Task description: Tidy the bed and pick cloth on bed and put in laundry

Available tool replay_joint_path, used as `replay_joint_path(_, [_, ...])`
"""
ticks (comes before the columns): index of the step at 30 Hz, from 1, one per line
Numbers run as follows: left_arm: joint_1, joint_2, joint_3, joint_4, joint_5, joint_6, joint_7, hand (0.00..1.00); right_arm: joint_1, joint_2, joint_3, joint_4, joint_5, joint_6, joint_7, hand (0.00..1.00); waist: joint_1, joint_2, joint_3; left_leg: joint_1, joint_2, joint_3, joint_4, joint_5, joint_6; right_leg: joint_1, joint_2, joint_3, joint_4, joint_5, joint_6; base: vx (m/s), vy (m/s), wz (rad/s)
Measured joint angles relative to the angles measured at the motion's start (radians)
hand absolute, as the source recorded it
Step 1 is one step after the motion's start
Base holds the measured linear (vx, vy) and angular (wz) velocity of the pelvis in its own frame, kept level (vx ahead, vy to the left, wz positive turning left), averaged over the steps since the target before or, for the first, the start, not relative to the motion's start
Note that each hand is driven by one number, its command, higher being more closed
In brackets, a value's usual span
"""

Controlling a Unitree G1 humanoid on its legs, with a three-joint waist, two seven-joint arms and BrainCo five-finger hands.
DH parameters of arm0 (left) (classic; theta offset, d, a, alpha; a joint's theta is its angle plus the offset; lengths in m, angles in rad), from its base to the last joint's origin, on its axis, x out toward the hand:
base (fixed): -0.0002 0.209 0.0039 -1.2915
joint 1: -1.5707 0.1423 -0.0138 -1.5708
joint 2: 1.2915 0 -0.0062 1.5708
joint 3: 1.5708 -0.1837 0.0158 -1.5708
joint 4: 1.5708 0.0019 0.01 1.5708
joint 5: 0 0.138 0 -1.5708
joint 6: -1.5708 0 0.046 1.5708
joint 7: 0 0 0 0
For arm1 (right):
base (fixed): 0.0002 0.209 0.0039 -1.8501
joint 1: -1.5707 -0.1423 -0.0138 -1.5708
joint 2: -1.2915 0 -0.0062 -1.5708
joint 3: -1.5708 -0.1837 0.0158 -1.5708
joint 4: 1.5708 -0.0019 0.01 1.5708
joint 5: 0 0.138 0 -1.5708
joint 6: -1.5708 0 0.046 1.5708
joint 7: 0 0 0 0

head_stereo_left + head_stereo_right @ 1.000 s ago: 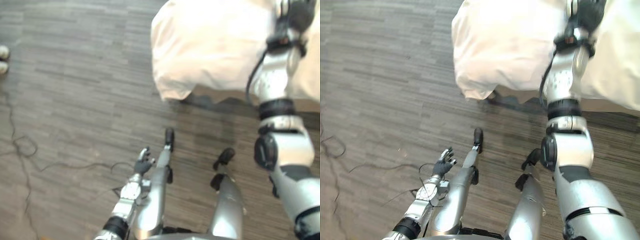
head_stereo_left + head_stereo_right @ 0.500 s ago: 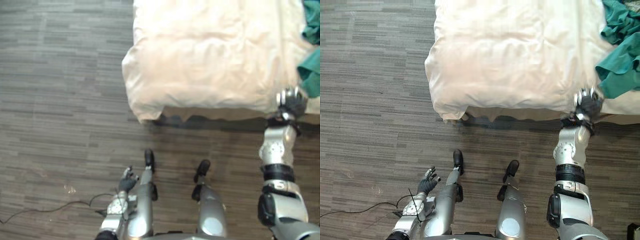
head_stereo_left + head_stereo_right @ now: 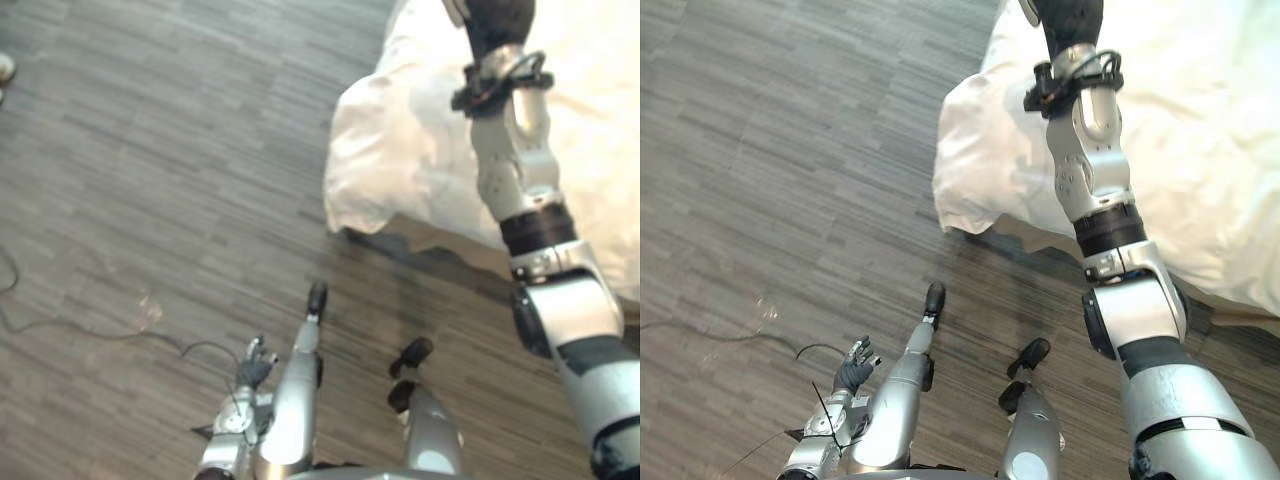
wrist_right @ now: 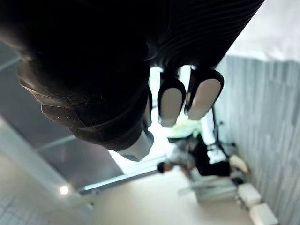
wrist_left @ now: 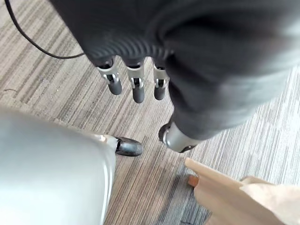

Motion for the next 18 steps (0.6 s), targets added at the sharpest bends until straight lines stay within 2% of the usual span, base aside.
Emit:
replay_joint_path(1, [-0.017, 0.001, -0.009, -0.006, -0.006, -0.008, 0.0, 0.0, -0.046, 0.001, 0.004, 0.05, 0.001, -0.001, -0.002, 1.0, 0.023, 0.026, 0.013, -0.026, -0.003, -0.005, 0.0, 0.003, 0.0, -0.028, -0.008, -0.006, 0.018, -0.003, 0.002, -0.04, 0.016, 0.18])
replay_joint_path(4, [-0.06, 0.001, -0.03, -0.006, -0.026, -0.017, 0.001, 0.0, -0.08, 0.002, 0.009, 0.147, 0.0, -0.001, -0.006, 1.0, 0.057, 0.063, 0.032, -0.074, -0.006, -0.011, 0.0, 0.012, 0.005, -0.078, -0.015, -0.008, 0.039, -0.004, 0.0, -0.03, 0.007, 0.08])
replay_joint_path(6, [-0.105, 0.001, -0.068, -0.005, -0.05, -0.029, 0.001, 0.0, -0.084, 0.002, 0.022, 0.253, -0.006, 0.016, -0.016, 1.0, 0.082, 0.1, 0.05, -0.121, -0.007, -0.018, 0.0, 0.027, 0.004, -0.129, -0.02, -0.009, 0.057, -0.005, -0.002, -0.03, -0.001, 0.06])
replay_joint_path(7, [-0.116, 0.0, -0.077, -0.004, -0.052, -0.03, 0.001, 0.0, -0.084, 0.002, 0.03, 0.264, -0.009, 0.017, -0.016, 1.0, 0.084, 0.108, 0.054, -0.132, -0.007, -0.02, 0.0, 0.031, 0.004, -0.141, -0.021, -0.009, 0.06, -0.005, -0.003, 0.0, 0.0, 0.0])
replay_joint_path(9, [-0.172, -0.012, -0.11, 0.014, -0.054, -0.032, 0.003, 0.0, -0.084, 0.033, 0.057, 0.288, -0.081, 0.037, -0.011, 1.0, 0.112, 0.138, 0.067, -0.164, -0.002, -0.018, 0.0, 0.039, 0.008, -0.19, -0.023, 0.004, 0.079, -0.008, -0.008, 0.0, -0.024, -0.1])
replay_joint_path(11, [-0.2, -0.03, -0.127, 0.021, -0.054, -0.039, 0.004, 0.0, -0.054, 0.057, 0.056, 0.35, -0.129, 0.055, -0.009, 1.0, 0.128, 0.148, 0.072, -0.183, -0.002, -0.01, 0.0, 0.039, 0.008, -0.223, -0.03, 0.016, 0.103, -0.017, -0.01, 0.01, -0.038, -0.1])
replay_joint_path(13, [-0.215, -0.053, -0.124, 0.02, -0.055, -0.051, 0.005, 0.0, 0.004, 0.081, 0.057, 0.369, -0.172, 0.076, -0.003, 1.0, 0.13, 0.149, 0.072, -0.208, -0.006, 0.0, 0.0, 0.035, 0.003, -0.271, -0.048, 0.031, 0.145, -0.034, -0.01, 0.02, -0.035, -0.04])
replay_joint_path(14, [-0.226, -0.069, -0.119, 0.02, -0.055, -0.051, 0.007, 0.0, 0.056, 0.104, 0.064, 0.334, -0.208, 0.054, 0.01, 1.0, 0.123, 0.149, 0.072, -0.224, -0.012, 0.011, 0.0, 0.035, 0.003, -0.307, -0.064, 0.041, 0.182, -0.051, -0.008, 0.0, 0.0, 0.0])
replay_joint_path(16, [-0.231, -0.098, -0.093, 0.013, -0.055, -0.051, 0.011, 0.0, 0.104, 0.158, 0.077, 0.339, -0.244, 0.067, 0.012, 1.0, 0.104, 0.148, 0.072, -0.236, -0.02, 0.028, 0.0, 0.035, 0.003, -0.347, -0.087, 0.064, 0.23, -0.073, -0.006, 0.0, 0.0, 0.0])
replay_joint_path(18, [-0.231, -0.14, -0.045, 0.002, -0.056, -0.054, 0.024, 0.0, 0.248, 0.208, 0.097, 0.373, -0.29, 0.098, 0.008, 1.0, 0.085, 0.146, 0.072, -0.233, -0.029, 0.045, 0.0, 0.035, 0.004, -0.372, -0.111, 0.084, 0.281, -0.1, -0.006, 0.04, -0.019, 0.01])
